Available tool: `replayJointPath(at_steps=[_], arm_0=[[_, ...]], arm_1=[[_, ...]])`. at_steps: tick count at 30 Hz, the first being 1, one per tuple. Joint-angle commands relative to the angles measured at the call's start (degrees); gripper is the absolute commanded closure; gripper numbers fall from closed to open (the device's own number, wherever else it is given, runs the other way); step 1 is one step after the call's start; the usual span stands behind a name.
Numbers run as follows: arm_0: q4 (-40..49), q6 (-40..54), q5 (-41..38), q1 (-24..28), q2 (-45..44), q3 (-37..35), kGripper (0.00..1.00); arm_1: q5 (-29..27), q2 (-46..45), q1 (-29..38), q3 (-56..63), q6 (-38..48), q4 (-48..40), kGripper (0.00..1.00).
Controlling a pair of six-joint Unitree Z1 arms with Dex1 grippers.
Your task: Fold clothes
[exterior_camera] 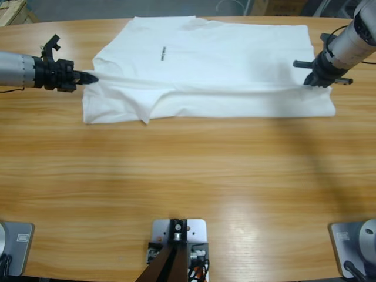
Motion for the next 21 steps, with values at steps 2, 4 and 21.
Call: replayJointPath(at_steps=[2, 4, 21], arm_0=[[1.4, 1.2, -0.3, 0.3, 2.5, -1.1, 0.171], [2.4, 2.5, 0.2, 0.3, 0.8, -1.3, 0.13], [13.2, 8.0, 4.4, 0.3, -11.6, 3.2, 0.023]], arm_1=[[-4.5, 4.3, -0.5, -3.6, -1.1, 4.8, 0.0], [-6.0, 3.9, 0.4, -4.7, -1.1, 6.3, 0.0], [2.7, -12.9, 2.5, 0.3, -5.3, 5.0, 0.0]])
